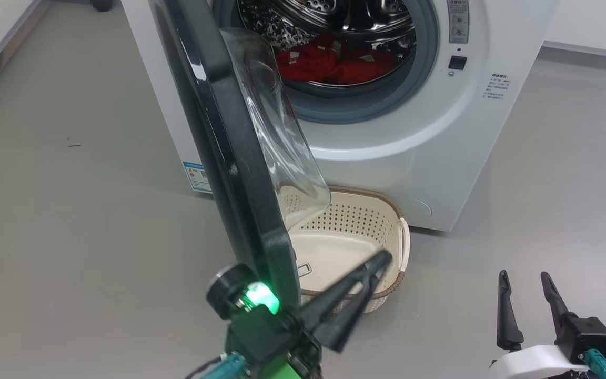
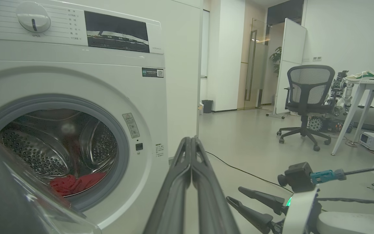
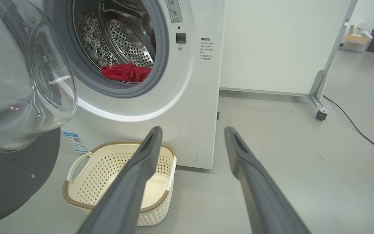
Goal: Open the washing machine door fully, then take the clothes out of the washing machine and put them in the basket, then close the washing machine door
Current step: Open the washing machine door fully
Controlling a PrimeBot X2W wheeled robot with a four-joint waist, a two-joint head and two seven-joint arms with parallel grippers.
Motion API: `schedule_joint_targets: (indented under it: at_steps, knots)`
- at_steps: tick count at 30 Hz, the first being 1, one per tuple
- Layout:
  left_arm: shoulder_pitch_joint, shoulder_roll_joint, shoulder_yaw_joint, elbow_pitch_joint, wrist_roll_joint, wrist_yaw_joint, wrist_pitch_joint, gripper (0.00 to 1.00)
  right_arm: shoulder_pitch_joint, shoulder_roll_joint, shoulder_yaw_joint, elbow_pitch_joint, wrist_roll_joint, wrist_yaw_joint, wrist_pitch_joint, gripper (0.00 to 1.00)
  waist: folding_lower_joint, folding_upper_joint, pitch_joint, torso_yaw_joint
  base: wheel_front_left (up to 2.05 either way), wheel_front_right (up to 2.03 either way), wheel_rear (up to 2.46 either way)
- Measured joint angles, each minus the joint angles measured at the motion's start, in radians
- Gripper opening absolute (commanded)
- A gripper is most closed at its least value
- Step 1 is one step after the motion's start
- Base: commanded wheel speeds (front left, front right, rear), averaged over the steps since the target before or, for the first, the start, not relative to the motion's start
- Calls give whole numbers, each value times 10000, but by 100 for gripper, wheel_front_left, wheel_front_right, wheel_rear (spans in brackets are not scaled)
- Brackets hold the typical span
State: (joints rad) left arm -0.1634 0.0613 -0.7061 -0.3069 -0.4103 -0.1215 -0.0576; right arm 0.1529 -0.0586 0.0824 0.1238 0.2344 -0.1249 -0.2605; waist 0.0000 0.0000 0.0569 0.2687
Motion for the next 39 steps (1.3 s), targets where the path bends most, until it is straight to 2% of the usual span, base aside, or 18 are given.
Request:
schedule_joint_targets:
  at_steps: [5,11,22,39]
  knots:
    - [314,389,-372,217,-117,-42,767,0,-2,13,8,12,-17,2,0,100,0,0,97,12,0,0,0]
    - [408,610,90,767,-17,-42,1195,0,-4,17,6,29,-71,2,0,100,0,0,182,8,0,0,0]
    - [420,717,811,1407,105,476,1461,0,-13,38,-4,119,-73,50,0,100,0,0,230,-105,0,0,0]
    - [419,727,949,1498,98,635,1503,0,-12,94,-130,171,-73,50,0,100,0,0,249,169,0,0,0]
